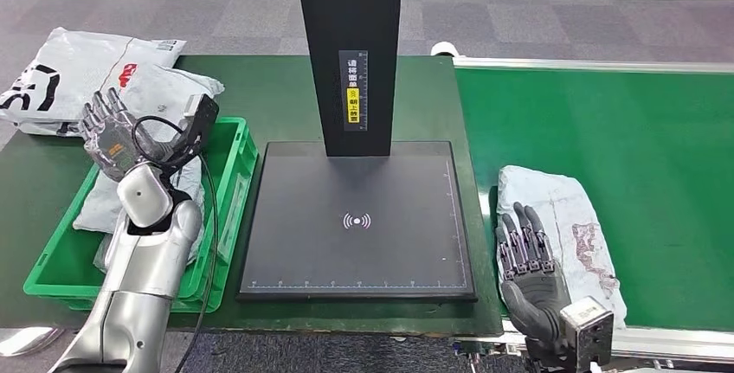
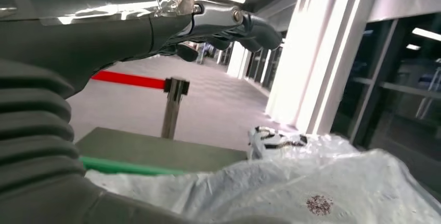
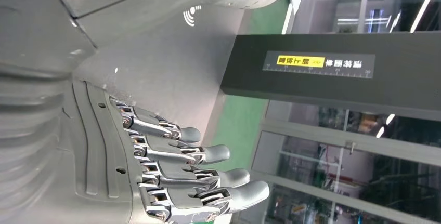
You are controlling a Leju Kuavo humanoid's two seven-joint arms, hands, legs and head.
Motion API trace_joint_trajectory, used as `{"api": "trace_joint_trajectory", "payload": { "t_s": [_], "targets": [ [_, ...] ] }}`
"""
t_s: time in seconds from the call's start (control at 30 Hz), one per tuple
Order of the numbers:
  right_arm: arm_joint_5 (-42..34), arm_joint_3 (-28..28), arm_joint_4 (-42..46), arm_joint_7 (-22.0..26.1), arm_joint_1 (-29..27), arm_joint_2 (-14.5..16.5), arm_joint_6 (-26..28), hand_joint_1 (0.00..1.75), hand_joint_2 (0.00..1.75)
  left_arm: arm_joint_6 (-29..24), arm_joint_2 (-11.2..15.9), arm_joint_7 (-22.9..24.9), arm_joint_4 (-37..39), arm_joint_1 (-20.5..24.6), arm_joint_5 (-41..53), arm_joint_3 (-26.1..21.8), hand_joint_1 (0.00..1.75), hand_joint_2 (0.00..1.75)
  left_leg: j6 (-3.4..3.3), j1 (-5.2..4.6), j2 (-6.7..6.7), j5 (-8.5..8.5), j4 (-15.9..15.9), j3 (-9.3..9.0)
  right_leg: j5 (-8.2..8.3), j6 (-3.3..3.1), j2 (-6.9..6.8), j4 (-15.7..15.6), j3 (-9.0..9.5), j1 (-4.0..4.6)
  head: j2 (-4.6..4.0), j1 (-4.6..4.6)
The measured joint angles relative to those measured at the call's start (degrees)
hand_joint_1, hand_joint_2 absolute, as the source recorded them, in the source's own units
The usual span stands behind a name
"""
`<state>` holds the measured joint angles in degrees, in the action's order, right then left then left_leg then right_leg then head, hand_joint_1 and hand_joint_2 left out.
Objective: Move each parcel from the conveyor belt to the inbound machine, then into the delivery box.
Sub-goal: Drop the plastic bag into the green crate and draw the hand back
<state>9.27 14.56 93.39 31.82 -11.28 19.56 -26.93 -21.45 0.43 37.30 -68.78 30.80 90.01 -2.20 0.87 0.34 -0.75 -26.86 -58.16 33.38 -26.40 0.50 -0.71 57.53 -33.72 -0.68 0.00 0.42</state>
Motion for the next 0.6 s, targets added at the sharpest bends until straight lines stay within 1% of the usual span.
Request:
{"api": "trace_joint_trajectory", "payload": {
  "t_s": [0.1,0.27,0.3,0.33,0.37,0.4,0.43,0.47,0.5,0.53,0.57,0.6],
  "targets": [
    [0.1,0.0,0.0,-0.3,0.1,0.0,0.2,0.0,1.75,0.1,0.5,0.7,-3.4,-2.1,0.0,1.6,0.0,0.0,0.0,0.01,0.04,0.0,0.0,0.01,-0.03,-0.03,-0.03,0.0,0.0,0.02,0.0,0.0],
    [0.1,0.0,0.0,-0.4,0.2,0.0,0.4,0.0,1.75,0.7,0.9,0.7,-7.7,-4.4,0.0,2.7,0.0,0.0,0.01,0.02,0.03,0.0,0.0,0.0,-0.04,-0.04,-0.02,0.0,0.01,0.02,0.0,0.0],
    [0.1,0.0,0.0,-0.4,0.2,0.0,0.5,0.0,1.75,1.1,0.8,0.3,-8.6,-4.9,-0.1,3.0,0.0,0.0,0.01,0.02,0.02,0.0,0.0,0.0,-0.04,-0.04,-0.02,0.0,0.0,0.01,0.0,0.0],
    [0.0,0.0,0.0,-0.4,0.2,0.0,0.7,0.0,1.75,1.5,0.2,-1.1,-9.4,-5.4,-0.9,3.1,0.0,0.0,0.0,0.02,0.03,0.0,0.0,-0.01,-0.04,-0.04,-0.03,0.0,0.0,0.01,0.0,0.0],
    [-0.2,0.0,0.0,-0.4,0.2,0.0,0.9,0.0,1.75,1.7,-0.5,-3.8,-10.1,-5.8,-2.8,3.1,0.0,0.44,0.0,0.02,0.06,0.0,0.0,0.0,-0.04,-0.04,-0.05,0.0,0.01,0.0,0.0,0.0],
    [-0.5,0.1,0.0,-0.4,0.1,0.0,1.2,0.0,1.75,1.8,-1.7,-8.8,-10.7,-6.2,-6.8,3.0,0.0,0.87,-0.01,0.01,0.12,0.0,0.0,0.01,-0.04,-0.03,-0.12,0.0,0.03,0.0,0.0,0.0],
    [-0.8,0.3,0.1,-0.4,0.0,0.0,1.4,0.0,1.75,2.4,-3.0,-16.2,-11.4,-6.4,-13.2,2.7,0.0,1.31,-0.02,0.01,0.21,0.0,0.0,0.02,-0.05,-0.02,-0.2,0.0,0.06,0.0,0.0,0.0],
    [-1.0,0.5,0.3,-0.5,-0.2,0.0,1.6,0.0,1.75,3.9,-4.3,-24.8,-12.1,-6.7,-22.0,2.4,0.0,1.75,-0.02,0.01,0.28,0.0,0.0,0.04,-0.06,-0.01,-0.27,0.0,0.1,-0.01,0.0,0.0],
    [-1.0,0.9,0.4,-0.6,-0.3,0.0,1.7,0.0,1.75,6.6,-5.6,-34.2,-13.1,-7.0,-33.3,2.1,0.0,1.75,-0.03,0.01,0.32,0.0,0.0,0.06,-0.06,0.01,-0.31,0.0,0.13,-0.01,0.0,0.01],
    [-0.7,1.3,0.5,-0.8,-0.4,0.0,1.8,0.0,1.75,10.1,-6.6,-42.0,-14.2,-7.3,-44.7,1.7,0.0,1.75,-0.04,0.0,0.29,-0.02,0.0,0.07,-0.06,0.01,-0.28,0.0,0.13,-0.03,0.0,0.01],
    [-0.2,1.7,0.6,-1.1,-0.4,0.0,2.0,0.0,1.75,14.0,-7.6,-48.2,-15.4,-7.8,-56.7,1.4,0.0,1.75,-0.05,-0.03,0.19,-0.05,0.0,0.05,-0.06,0.02,-0.2,0.0,0.13,-0.06,0.0,0.01],
    [0.4,2.1,0.5,-1.3,-0.4,0.0,2.1,0.0,1.75,17.4,-8.4,-52.4,-16.4,-8.1,-67.1,1.0,0.0,1.75,-0.06,-0.06,0.08,-0.1,0.0,0.01,-0.06,0.02,-0.11,0.0,0.12,-0.09,0.0,0.01]
  ]
}}
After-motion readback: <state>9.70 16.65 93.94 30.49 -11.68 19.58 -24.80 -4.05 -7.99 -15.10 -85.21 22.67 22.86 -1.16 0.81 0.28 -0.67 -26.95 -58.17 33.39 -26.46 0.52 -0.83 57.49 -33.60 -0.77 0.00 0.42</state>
